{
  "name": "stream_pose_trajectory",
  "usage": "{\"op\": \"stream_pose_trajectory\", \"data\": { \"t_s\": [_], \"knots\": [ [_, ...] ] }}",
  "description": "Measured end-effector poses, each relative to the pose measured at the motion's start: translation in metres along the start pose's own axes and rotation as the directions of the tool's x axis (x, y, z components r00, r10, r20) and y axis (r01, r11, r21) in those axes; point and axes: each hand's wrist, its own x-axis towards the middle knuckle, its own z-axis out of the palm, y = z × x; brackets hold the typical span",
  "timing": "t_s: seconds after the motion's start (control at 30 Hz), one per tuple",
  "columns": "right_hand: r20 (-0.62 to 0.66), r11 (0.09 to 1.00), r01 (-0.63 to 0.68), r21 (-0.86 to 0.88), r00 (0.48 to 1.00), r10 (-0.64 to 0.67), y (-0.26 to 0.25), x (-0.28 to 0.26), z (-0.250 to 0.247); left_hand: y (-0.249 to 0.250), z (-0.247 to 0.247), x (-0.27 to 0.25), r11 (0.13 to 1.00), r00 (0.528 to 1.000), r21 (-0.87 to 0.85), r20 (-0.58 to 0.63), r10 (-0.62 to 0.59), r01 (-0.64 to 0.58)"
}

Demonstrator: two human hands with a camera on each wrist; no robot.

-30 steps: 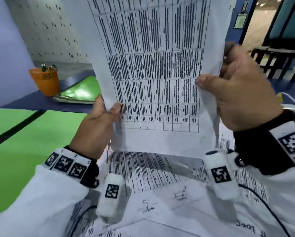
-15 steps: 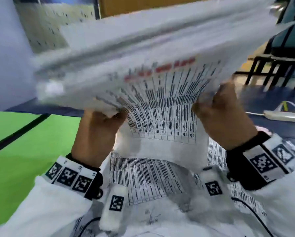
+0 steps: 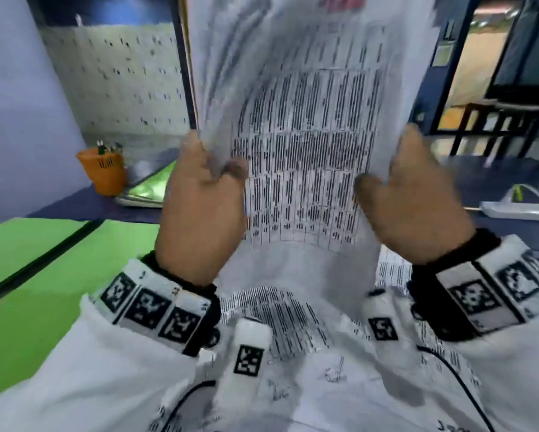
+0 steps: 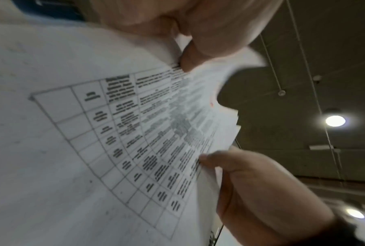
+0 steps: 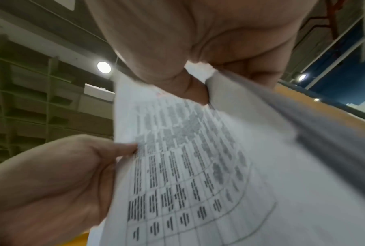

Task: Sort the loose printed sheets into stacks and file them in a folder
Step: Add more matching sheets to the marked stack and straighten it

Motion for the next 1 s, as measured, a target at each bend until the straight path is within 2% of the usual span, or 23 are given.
{"op": "stream_pose_trajectory", "data": {
  "t_s": [0.1, 0.17, 0.23, 0.33, 0.53, 0.6, 0.7, 0.77, 0.87, 0.93, 1.0],
  "knots": [
    [-0.032, 0.990, 0.085, -0.108, 0.995, -0.089, -0.005, -0.006, 0.005, 0.016, 0.009, 0.005, 0.995, 0.998, 0.080, 0.022, 0.051, -0.053],
    [-0.070, 0.994, 0.083, -0.073, 0.994, -0.088, -0.009, -0.012, 0.005, 0.018, 0.010, 0.007, 0.996, 0.999, 0.067, 0.019, 0.049, -0.051],
    [-0.041, 0.999, 0.033, 0.020, 0.999, -0.032, -0.008, -0.016, 0.010, 0.004, 0.004, 0.007, 0.999, 1.000, 0.036, 0.010, 0.014, -0.014],
    [0.097, 0.983, -0.107, 0.147, 0.991, 0.094, 0.002, -0.016, 0.020, -0.021, -0.006, 0.001, 0.986, 0.987, -0.041, 0.039, -0.158, 0.159],
    [0.126, 0.897, -0.279, 0.344, 0.960, 0.250, 0.034, -0.010, 0.036, -0.057, -0.010, -0.004, 0.896, 0.911, -0.174, 0.127, -0.392, 0.409],
    [0.118, 0.897, -0.297, 0.328, 0.955, 0.273, 0.038, -0.014, 0.043, -0.063, -0.008, -0.007, 0.902, 0.904, -0.118, 0.157, -0.397, 0.416],
    [0.054, 0.926, -0.216, 0.309, 0.976, 0.210, 0.036, -0.016, 0.044, -0.066, -0.005, -0.006, 0.929, 0.928, -0.074, 0.117, -0.353, 0.363],
    [0.056, 0.926, -0.197, 0.322, 0.980, 0.189, 0.033, -0.016, 0.042, -0.065, -0.004, -0.004, 0.934, 0.936, -0.090, 0.096, -0.338, 0.346],
    [0.130, 0.902, -0.263, 0.343, 0.964, 0.231, 0.033, -0.016, 0.039, -0.065, -0.006, -0.003, 0.928, 0.933, -0.117, 0.106, -0.343, 0.354],
    [0.190, 0.864, -0.332, 0.380, 0.942, 0.278, 0.036, -0.015, 0.038, -0.068, -0.007, -0.006, 0.905, 0.912, -0.138, 0.147, -0.384, 0.403],
    [0.191, 0.841, -0.357, 0.407, 0.933, 0.304, 0.038, -0.012, 0.034, -0.073, -0.008, -0.009, 0.876, 0.886, -0.163, 0.191, -0.423, 0.454]
  ]
}}
